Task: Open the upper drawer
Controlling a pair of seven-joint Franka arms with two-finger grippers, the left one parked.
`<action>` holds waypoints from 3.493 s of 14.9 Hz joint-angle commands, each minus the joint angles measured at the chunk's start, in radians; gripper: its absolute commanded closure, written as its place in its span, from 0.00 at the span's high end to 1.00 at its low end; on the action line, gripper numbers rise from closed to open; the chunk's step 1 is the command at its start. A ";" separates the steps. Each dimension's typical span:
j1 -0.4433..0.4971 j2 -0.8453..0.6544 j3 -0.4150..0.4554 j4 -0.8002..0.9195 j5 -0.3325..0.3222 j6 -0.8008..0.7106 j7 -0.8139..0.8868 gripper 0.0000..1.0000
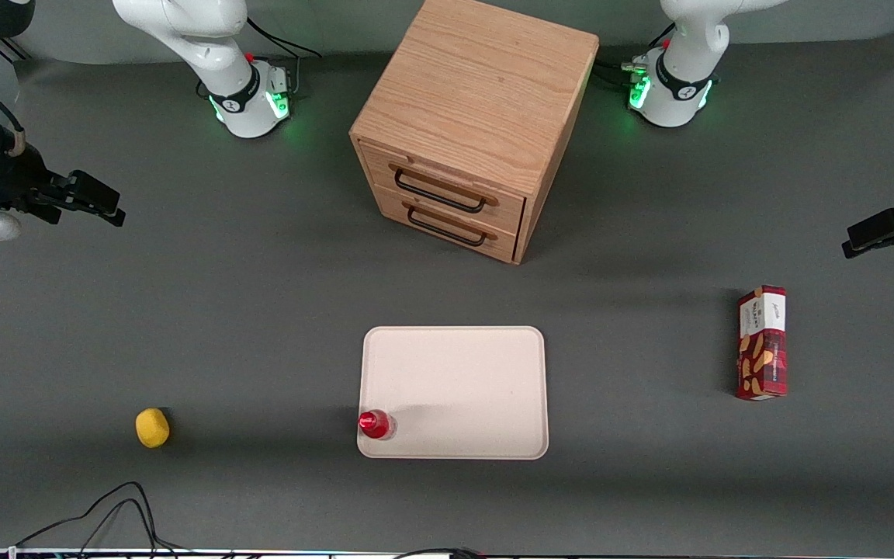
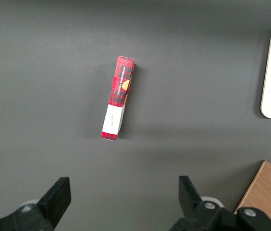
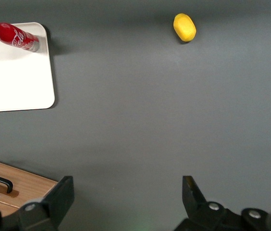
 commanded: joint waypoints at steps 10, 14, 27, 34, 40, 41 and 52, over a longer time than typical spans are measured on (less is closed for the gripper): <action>0.087 0.045 0.039 0.038 0.049 -0.007 0.011 1.00; 0.193 0.111 0.105 0.098 0.049 0.004 0.008 1.00; 0.300 0.361 0.388 0.198 0.044 0.148 -0.425 1.00; 0.335 0.387 0.391 0.129 0.049 0.180 -0.493 1.00; 0.346 0.409 0.391 0.048 0.044 0.252 -0.561 1.00; 0.363 0.423 0.391 0.049 0.035 0.254 -0.561 1.00; 0.366 0.449 0.391 -0.034 -0.003 0.402 -0.567 1.00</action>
